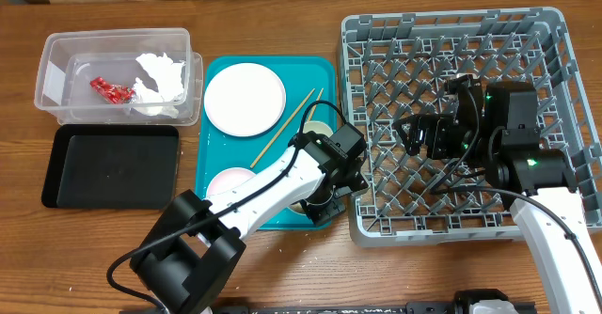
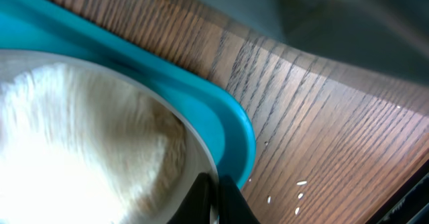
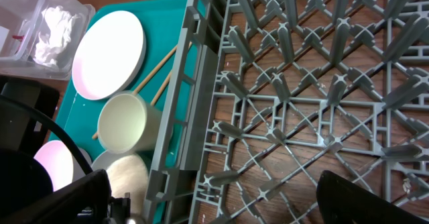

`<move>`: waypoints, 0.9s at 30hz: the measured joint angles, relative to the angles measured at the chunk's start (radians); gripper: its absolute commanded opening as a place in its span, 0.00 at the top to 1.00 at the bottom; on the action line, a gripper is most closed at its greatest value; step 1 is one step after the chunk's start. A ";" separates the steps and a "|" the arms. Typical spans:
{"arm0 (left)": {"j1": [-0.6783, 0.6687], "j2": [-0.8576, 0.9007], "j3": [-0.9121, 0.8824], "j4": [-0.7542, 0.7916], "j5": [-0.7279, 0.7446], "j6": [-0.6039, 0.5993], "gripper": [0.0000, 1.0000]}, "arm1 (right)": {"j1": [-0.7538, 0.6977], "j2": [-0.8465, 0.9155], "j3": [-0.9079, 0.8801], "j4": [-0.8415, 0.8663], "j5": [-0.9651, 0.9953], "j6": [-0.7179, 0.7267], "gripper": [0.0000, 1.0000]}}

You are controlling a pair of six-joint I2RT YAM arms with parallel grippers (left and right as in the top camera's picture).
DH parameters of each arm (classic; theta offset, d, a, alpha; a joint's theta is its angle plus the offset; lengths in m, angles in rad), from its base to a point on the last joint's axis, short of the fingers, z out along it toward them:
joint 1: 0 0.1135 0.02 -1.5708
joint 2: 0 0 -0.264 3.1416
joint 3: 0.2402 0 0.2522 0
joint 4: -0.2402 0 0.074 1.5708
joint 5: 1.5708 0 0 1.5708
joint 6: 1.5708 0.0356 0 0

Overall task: Sort waste into correct bins and load items into the dishwasher
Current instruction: 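Move the left gripper to the rice bowl and grasp its rim, then lift the rice bowl with the left gripper over the black tray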

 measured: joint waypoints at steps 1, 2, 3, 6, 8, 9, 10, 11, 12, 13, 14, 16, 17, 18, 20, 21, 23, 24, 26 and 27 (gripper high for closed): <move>0.000 -0.001 0.000 0.002 -0.003 -0.003 0.96 | 0.000 0.000 0.000 0.000 0.000 0.000 0.00; 0.000 -0.002 -0.001 0.005 -0.004 -0.006 0.96 | 0.000 0.000 0.000 0.000 0.000 0.000 0.00; 0.000 -0.002 -0.001 0.006 -0.006 -0.014 0.96 | 0.000 0.000 0.000 0.000 0.000 0.000 0.00; 0.000 -0.002 -0.001 0.010 -0.008 -0.031 0.96 | 0.000 0.000 0.000 0.000 0.000 0.000 0.00; 0.000 -0.003 -0.001 0.010 -0.010 -0.037 0.96 | 0.000 0.000 0.000 0.000 0.000 0.000 0.00; 0.000 -0.003 -0.001 0.009 -0.011 -0.044 0.96 | 0.000 0.000 0.000 0.000 0.000 0.000 0.00; 0.000 -0.003 -0.001 0.008 -0.013 -0.051 0.96 | 0.000 0.000 0.000 0.001 0.000 0.000 0.00; 0.000 -0.003 0.000 0.005 -0.017 -0.055 0.96 | 0.000 0.000 0.000 0.000 0.000 0.000 0.00; 0.000 -0.003 0.006 -0.007 -0.025 -0.061 0.96 | 0.000 0.000 0.000 0.001 0.000 0.000 0.00; 0.000 -0.003 0.012 -0.018 -0.033 -0.069 0.96 | 0.000 0.000 0.000 0.001 0.000 0.000 0.00; 0.000 -0.003 0.020 -0.035 -0.045 -0.079 0.96 | 0.000 0.000 0.000 0.000 0.000 0.000 0.00; 0.003 -0.002 0.039 -0.078 -0.062 -0.100 0.96 | 0.000 0.000 0.000 0.001 0.000 0.000 0.00; 0.004 0.000 0.055 -0.100 -0.067 -0.108 0.96 | 0.000 0.000 0.000 0.001 0.000 0.000 0.00; 0.005 0.001 0.072 -0.117 -0.071 -0.117 0.96 | 0.000 0.000 0.000 0.001 0.000 0.000 0.00; 0.006 0.001 0.117 -0.148 -0.077 -0.137 0.96 | 0.000 0.000 0.000 0.001 0.000 0.000 0.00; 0.006 0.001 0.143 -0.170 -0.080 -0.143 0.96 | 0.000 0.000 0.000 0.001 0.000 0.000 0.00; 0.006 0.001 0.187 -0.200 -0.082 -0.159 0.96 | 0.000 0.000 0.000 0.001 0.000 0.000 0.00; 0.006 0.001 0.205 -0.211 -0.082 -0.164 0.96 | 0.000 0.000 0.000 0.002 0.000 0.000 0.00; 0.006 0.001 0.234 -0.237 -0.086 -0.182 0.96 | 0.000 0.000 0.000 0.002 0.000 0.000 0.00; 0.007 0.001 0.247 -0.252 -0.092 -0.192 0.96 | 0.000 0.000 0.000 0.003 0.000 0.000 0.00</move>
